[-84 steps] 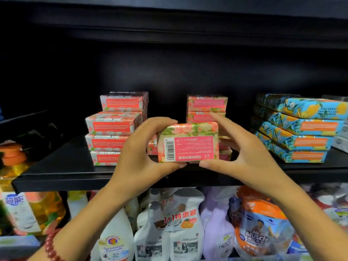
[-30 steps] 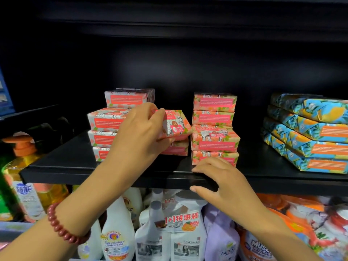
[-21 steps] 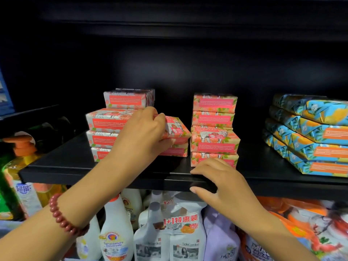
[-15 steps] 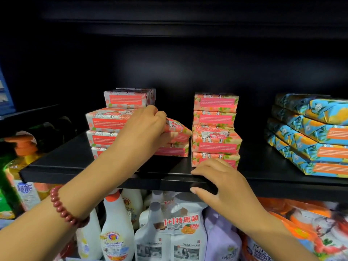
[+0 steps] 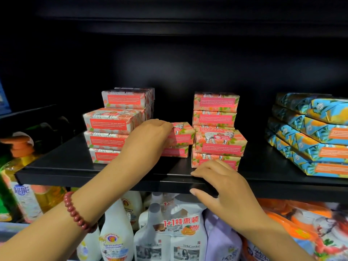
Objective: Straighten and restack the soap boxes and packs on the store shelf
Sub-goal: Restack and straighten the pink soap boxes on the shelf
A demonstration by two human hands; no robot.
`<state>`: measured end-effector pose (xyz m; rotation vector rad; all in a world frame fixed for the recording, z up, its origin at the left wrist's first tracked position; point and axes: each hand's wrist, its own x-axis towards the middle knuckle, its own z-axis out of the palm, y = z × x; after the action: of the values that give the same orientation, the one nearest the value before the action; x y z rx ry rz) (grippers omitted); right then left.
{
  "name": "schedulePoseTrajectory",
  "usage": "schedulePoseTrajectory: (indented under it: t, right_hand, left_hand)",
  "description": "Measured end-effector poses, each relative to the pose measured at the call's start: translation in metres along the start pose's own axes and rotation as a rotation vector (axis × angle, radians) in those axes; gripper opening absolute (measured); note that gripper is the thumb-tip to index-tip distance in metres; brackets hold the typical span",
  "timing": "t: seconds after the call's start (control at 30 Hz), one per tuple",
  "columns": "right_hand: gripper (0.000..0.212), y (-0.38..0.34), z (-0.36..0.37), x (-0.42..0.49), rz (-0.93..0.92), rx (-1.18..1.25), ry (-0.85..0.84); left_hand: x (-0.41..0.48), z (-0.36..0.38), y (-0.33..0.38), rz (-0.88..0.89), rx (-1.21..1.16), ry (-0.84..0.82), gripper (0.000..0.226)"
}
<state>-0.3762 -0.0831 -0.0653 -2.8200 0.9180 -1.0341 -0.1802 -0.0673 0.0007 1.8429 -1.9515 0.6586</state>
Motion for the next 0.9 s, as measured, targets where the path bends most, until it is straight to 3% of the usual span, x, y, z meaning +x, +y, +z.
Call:
schedulePoseTrajectory:
  t: [0.33, 0.5, 0.9]
  right_hand:
    - [0.029, -0.004, -0.002, -0.001, 0.004, -0.004, 0.009]
    - [0.029, -0.004, -0.002, -0.001, 0.009, -0.005, 0.018]
    - [0.029, -0.006, 0.000, -0.002, 0.015, 0.000, 0.042]
  left_hand:
    - [-0.006, 0.014, 0.000, 0.022, 0.019, 0.172, 0.036]
    - [-0.020, 0.015, -0.002, 0.118, -0.060, 0.271, 0.038]
    - [-0.013, 0.020, -0.003, 0.183, -0.071, 0.253, 0.034]
